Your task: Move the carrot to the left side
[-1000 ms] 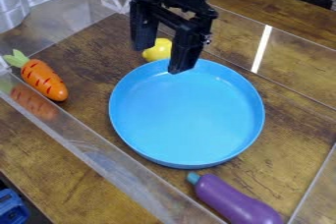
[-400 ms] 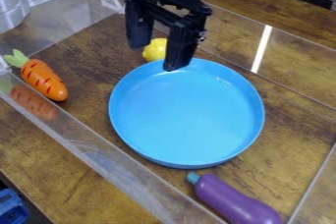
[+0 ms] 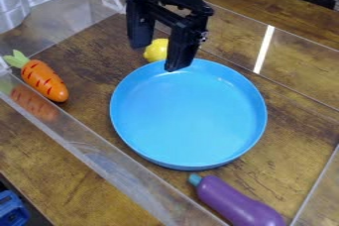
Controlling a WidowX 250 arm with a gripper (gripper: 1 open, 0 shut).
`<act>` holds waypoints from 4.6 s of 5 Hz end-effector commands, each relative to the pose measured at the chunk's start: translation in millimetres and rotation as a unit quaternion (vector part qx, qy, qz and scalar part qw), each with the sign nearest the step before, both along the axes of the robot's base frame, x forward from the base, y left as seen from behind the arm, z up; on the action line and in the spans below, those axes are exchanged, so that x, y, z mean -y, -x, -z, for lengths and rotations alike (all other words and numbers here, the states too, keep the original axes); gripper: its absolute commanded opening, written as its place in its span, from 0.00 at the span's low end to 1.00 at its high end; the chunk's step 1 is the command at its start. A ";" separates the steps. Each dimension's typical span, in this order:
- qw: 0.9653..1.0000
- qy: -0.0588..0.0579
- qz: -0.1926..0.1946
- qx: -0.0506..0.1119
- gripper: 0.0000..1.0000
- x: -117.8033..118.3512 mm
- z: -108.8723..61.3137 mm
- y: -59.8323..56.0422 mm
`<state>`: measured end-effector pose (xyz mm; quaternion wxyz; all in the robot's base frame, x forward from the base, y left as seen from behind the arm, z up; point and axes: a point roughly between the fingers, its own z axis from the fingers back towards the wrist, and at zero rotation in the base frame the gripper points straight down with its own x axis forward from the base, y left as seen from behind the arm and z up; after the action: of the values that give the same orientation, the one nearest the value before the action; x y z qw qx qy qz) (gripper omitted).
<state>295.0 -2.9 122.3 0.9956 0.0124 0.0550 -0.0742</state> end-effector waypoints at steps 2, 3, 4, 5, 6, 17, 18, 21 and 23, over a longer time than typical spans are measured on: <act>1.000 -0.002 0.001 0.024 1.00 -0.4 -9.2 -7.1; 1.000 -0.002 0.003 0.026 1.00 -0.1 -9.3 -7.8; 1.000 -0.002 0.004 0.027 1.00 0.1 -9.1 -8.7; 1.000 -0.003 0.005 0.028 1.00 0.4 -9.0 -9.4; 1.000 -0.003 0.006 0.029 1.00 0.4 -8.4 -10.5; 0.999 0.013 -0.031 -0.004 1.00 -10.2 16.6 -7.2; 0.999 0.015 -0.043 -0.009 1.00 -13.4 20.5 -6.1; 0.996 0.022 -0.078 -0.023 1.00 -22.8 32.1 -3.1; 0.993 0.027 -0.107 -0.031 1.00 -29.2 40.5 -2.1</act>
<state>293.7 20.1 72.6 0.9941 -0.0231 0.1035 0.0214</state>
